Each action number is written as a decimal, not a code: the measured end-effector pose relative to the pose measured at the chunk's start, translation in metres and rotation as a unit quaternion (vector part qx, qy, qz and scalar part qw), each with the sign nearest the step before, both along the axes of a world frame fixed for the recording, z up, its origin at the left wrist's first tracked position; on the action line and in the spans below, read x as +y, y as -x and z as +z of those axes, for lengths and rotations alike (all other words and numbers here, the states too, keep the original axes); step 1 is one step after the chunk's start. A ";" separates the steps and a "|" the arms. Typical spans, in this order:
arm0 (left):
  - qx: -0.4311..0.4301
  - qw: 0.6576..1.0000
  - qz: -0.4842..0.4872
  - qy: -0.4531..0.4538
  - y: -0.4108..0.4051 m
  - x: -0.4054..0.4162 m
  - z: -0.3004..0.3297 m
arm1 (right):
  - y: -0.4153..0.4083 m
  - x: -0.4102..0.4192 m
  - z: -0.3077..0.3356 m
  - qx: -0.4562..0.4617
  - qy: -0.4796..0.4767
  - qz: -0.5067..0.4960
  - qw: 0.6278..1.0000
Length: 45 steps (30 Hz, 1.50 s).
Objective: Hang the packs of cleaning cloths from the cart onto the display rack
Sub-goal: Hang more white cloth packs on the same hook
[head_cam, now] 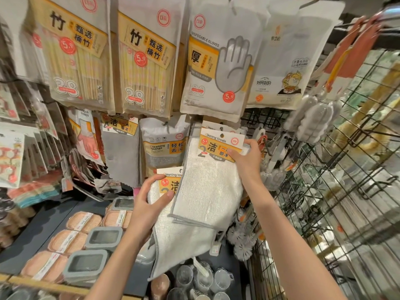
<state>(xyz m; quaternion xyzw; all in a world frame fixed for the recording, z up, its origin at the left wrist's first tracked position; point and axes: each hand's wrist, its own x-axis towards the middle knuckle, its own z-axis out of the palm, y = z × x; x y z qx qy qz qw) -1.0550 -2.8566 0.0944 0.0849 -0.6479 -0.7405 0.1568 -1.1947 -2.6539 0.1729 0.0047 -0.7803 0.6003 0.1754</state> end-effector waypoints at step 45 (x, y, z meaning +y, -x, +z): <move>-0.013 0.999 0.038 -0.007 -0.034 -0.011 0.001 | 0.026 0.008 -0.006 -0.078 -0.175 0.130 0.973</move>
